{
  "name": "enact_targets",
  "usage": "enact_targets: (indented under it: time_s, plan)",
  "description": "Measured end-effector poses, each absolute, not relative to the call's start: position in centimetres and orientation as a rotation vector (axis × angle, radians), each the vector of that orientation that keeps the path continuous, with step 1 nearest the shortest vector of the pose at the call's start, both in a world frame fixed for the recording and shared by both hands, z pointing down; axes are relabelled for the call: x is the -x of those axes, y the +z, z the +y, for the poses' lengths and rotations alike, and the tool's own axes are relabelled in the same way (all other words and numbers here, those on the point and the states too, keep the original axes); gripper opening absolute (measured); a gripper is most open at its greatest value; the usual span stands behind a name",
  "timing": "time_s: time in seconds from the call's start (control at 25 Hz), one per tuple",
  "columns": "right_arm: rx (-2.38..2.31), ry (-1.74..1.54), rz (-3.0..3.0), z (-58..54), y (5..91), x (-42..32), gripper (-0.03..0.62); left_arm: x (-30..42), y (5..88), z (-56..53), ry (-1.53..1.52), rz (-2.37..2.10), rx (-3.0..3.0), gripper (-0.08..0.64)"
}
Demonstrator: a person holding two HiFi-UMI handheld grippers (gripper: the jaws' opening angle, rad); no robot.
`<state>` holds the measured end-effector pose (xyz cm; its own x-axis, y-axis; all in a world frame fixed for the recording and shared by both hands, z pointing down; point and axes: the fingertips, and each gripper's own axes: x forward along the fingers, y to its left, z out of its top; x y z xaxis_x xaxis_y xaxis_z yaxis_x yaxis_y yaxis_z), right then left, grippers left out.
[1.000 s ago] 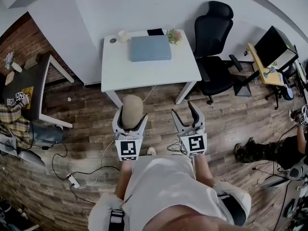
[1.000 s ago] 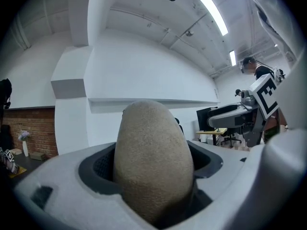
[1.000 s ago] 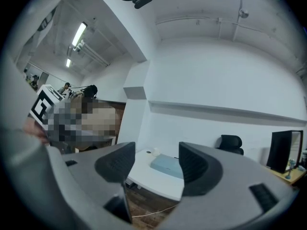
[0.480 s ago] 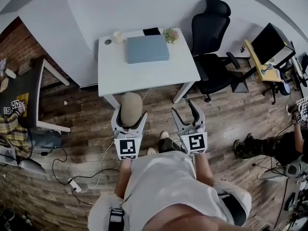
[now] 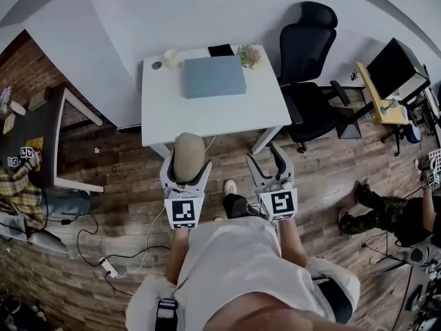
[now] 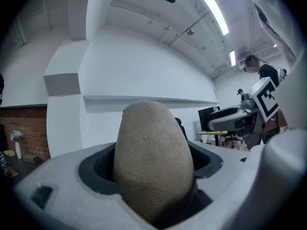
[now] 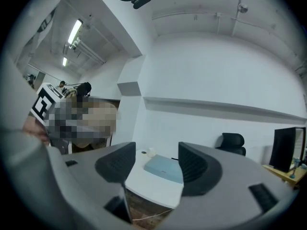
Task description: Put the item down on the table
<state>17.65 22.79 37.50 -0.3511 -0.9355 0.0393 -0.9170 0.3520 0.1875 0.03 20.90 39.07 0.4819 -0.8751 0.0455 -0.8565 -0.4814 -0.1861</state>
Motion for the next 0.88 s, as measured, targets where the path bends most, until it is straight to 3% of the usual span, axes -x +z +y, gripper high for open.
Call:
enact_targets:
  time_s: [0.88]
  plan:
    - [-1.613,-0.109,-2.549,9.0,38.5,-23.8,0.276,-6.2,39.4,8.5,-0.303,1.607,2.534,0.411]
